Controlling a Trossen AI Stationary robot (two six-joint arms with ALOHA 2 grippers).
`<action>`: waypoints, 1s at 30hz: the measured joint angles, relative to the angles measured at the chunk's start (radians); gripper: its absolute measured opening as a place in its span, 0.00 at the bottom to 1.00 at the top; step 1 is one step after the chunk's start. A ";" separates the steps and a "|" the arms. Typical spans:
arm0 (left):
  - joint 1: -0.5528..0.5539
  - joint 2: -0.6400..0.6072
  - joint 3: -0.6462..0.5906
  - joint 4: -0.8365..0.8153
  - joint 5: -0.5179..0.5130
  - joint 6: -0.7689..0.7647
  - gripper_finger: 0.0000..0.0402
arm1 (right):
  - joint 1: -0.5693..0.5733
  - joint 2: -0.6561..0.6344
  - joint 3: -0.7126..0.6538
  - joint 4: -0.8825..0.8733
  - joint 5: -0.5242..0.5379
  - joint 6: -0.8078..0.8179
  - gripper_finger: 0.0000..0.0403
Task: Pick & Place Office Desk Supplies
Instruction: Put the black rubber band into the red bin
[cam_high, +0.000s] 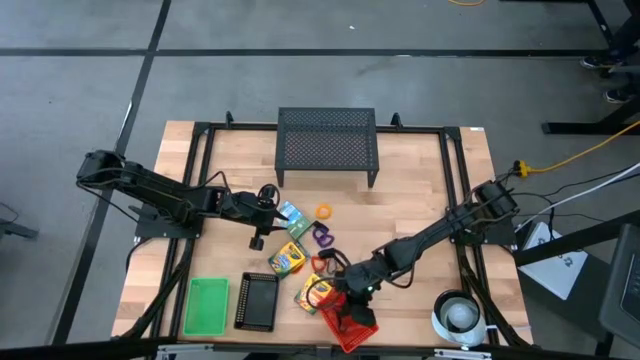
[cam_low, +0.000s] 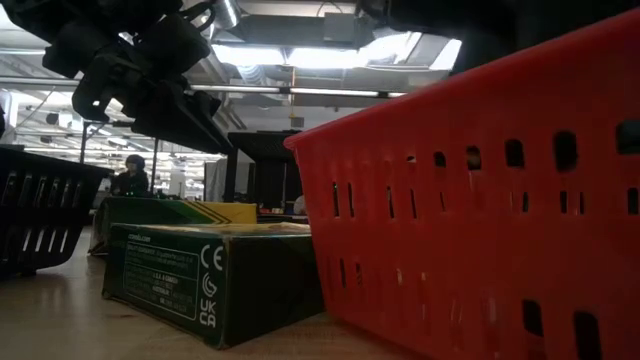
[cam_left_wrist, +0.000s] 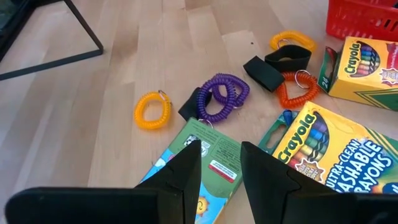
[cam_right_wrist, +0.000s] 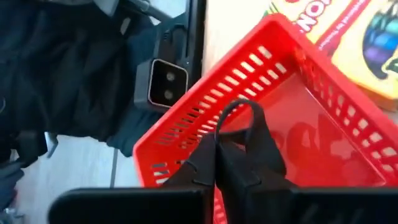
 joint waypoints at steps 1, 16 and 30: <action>0.000 0.000 0.000 0.000 0.000 0.000 0.28 | 0.000 0.000 0.000 0.003 0.012 0.006 0.05; 0.000 0.000 0.000 0.000 0.003 0.000 0.28 | -0.006 0.000 0.000 0.003 0.030 0.031 0.41; 0.000 0.000 0.000 0.000 0.002 0.000 0.28 | -0.019 -0.001 0.000 0.138 0.000 -0.097 0.45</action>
